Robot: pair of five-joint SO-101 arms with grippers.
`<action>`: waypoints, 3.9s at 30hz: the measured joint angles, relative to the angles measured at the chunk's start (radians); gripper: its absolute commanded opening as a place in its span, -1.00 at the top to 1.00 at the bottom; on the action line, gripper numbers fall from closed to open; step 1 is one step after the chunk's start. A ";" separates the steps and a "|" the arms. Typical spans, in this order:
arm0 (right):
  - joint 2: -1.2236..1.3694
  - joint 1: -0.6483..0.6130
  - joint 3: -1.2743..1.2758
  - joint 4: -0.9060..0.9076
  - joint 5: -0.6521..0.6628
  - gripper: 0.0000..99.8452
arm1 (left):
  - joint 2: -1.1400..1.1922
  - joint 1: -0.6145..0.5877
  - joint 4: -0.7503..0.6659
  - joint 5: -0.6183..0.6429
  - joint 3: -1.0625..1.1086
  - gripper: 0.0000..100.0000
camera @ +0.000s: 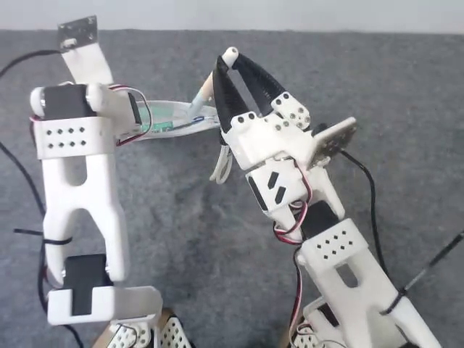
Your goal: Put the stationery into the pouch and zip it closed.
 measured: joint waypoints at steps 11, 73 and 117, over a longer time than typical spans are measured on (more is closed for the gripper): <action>0.003 -0.066 0.000 0.112 0.057 0.99 | -0.003 0.002 0.000 0.000 0.000 0.98; 0.140 -0.064 -0.052 0.821 0.080 0.70 | -0.014 0.000 -0.028 0.000 0.041 0.98; 0.163 -0.049 0.107 0.600 0.377 0.99 | -0.014 0.000 -0.028 0.000 0.043 0.98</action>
